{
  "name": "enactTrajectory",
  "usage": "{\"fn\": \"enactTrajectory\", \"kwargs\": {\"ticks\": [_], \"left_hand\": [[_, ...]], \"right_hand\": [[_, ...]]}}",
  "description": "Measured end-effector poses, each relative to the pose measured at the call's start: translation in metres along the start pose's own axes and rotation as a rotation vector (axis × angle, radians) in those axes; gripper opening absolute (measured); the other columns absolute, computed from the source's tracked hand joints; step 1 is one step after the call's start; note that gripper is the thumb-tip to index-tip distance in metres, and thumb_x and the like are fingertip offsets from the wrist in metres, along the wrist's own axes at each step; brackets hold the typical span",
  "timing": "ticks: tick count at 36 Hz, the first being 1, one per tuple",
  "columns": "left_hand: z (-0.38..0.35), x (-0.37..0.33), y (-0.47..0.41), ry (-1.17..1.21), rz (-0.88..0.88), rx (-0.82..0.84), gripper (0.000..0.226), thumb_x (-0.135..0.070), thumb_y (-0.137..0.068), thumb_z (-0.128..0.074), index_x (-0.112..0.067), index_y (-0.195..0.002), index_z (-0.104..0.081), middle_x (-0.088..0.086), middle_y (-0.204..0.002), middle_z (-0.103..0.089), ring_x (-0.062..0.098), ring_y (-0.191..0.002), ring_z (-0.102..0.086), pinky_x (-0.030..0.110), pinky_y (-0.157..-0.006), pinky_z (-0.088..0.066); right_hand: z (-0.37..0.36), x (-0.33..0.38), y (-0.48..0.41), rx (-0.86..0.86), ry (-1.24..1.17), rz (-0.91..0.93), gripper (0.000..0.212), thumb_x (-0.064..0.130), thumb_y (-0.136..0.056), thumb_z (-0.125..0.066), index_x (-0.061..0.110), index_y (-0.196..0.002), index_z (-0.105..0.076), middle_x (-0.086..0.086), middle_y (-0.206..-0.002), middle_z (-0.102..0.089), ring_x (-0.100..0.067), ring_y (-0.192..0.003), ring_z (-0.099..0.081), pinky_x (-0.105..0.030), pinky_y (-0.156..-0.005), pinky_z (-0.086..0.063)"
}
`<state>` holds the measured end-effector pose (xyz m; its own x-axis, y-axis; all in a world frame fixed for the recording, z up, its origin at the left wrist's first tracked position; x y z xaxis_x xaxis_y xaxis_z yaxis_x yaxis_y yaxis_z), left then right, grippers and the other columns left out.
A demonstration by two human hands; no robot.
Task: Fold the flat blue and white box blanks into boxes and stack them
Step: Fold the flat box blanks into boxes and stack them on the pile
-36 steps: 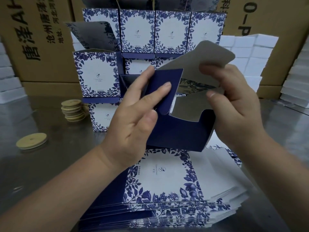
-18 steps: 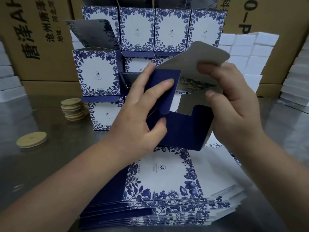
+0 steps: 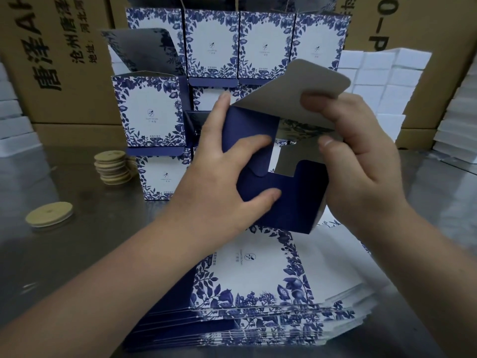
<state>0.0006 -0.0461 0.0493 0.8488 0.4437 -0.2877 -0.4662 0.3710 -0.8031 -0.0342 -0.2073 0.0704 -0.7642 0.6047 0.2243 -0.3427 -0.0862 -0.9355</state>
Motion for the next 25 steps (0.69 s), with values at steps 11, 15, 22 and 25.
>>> {"fn": "enactTrajectory", "kwargs": {"ticks": [11,15,22,25], "left_hand": [[0.002,-0.004,0.0,-0.1,0.053,-0.057,0.048,-0.023,-0.074,-0.074,-0.018,-0.118,-0.057,0.011,-0.155,-0.011,0.022,-0.139,-0.028,0.011,-0.104,-0.023],[0.004,-0.007,0.0,-0.088,0.078,-0.052,0.049,-0.04,-0.074,-0.065,-0.018,-0.118,-0.059,0.009,-0.154,-0.016,0.019,-0.136,-0.031,0.025,-0.107,-0.027],[0.012,-0.002,-0.006,-0.005,0.096,-0.037,0.042,-0.037,-0.088,-0.042,-0.017,-0.117,-0.064,0.008,-0.15,-0.025,0.018,-0.137,-0.026,0.016,-0.11,-0.018],[0.015,0.002,-0.01,0.003,0.097,-0.045,0.025,-0.025,-0.083,-0.05,-0.029,-0.103,-0.065,0.003,-0.149,-0.03,0.015,-0.135,-0.03,0.021,-0.11,-0.022]], "right_hand": [[-0.003,0.003,0.0,0.004,0.011,-0.002,0.042,0.004,-0.081,-0.035,0.017,-0.12,-0.045,0.009,-0.115,-0.046,0.014,-0.111,-0.042,-0.01,-0.097,-0.032],[-0.002,0.003,0.0,-0.001,0.019,-0.009,0.04,0.006,-0.083,-0.035,0.017,-0.12,-0.046,0.008,-0.115,-0.046,0.014,-0.111,-0.042,-0.01,-0.096,-0.032],[0.004,0.013,0.001,0.093,-0.08,-0.028,0.05,0.012,-0.079,-0.03,0.008,-0.126,-0.045,0.005,-0.123,-0.045,0.001,-0.118,-0.041,-0.016,-0.101,-0.031],[0.005,0.007,-0.006,0.2,-0.005,-0.137,0.046,-0.004,-0.084,-0.033,-0.004,-0.127,-0.049,0.0,-0.126,-0.048,0.001,-0.122,-0.042,-0.009,-0.095,-0.033]]}}
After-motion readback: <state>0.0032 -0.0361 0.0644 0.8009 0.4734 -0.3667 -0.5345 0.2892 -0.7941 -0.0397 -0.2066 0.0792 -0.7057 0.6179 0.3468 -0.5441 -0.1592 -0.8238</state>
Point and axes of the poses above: each hand's wrist, its own y-axis away from the middle knuckle, its own z-axis out of the back of the hand, x = y × z, the point moved 1 cm from there along -y, towards the middle knuckle
